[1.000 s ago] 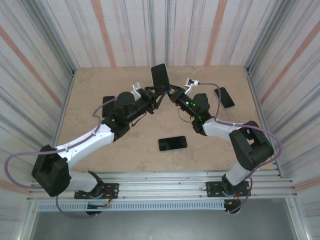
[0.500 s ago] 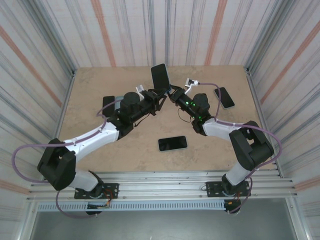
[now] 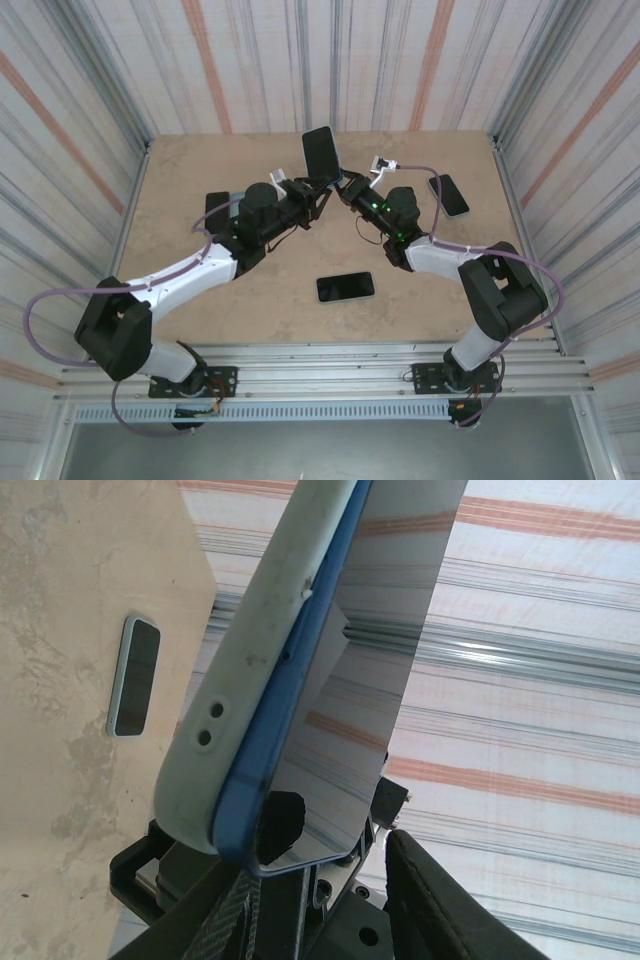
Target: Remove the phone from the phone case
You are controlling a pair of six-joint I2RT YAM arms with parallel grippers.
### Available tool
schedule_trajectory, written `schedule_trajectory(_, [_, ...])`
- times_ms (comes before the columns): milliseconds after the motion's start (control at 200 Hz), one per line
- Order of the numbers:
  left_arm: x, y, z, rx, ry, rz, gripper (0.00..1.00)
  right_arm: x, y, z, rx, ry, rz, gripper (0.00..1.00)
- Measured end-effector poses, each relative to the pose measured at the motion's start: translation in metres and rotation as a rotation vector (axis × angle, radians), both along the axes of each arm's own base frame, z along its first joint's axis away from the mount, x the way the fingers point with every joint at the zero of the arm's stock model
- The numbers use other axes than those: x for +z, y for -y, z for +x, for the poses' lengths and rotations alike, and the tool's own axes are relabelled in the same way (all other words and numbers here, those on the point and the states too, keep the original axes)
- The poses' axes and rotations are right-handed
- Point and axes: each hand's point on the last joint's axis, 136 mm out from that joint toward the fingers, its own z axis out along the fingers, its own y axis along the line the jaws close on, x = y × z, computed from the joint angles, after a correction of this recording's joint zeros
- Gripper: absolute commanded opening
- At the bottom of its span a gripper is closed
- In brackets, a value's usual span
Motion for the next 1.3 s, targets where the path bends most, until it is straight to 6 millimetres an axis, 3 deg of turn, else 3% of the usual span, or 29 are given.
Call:
schedule_trajectory(546, [0.016, 0.002, -0.013, -0.02, 0.03, -0.023, 0.35, 0.001, 0.001, 0.0, 0.0, 0.007, 0.004, 0.04])
schedule_trajectory(1303, [0.005, -0.002, 0.001, -0.005, 0.016, -0.014, 0.36, 0.001, 0.001, 0.0, 0.004, -0.004, 0.015, 0.04])
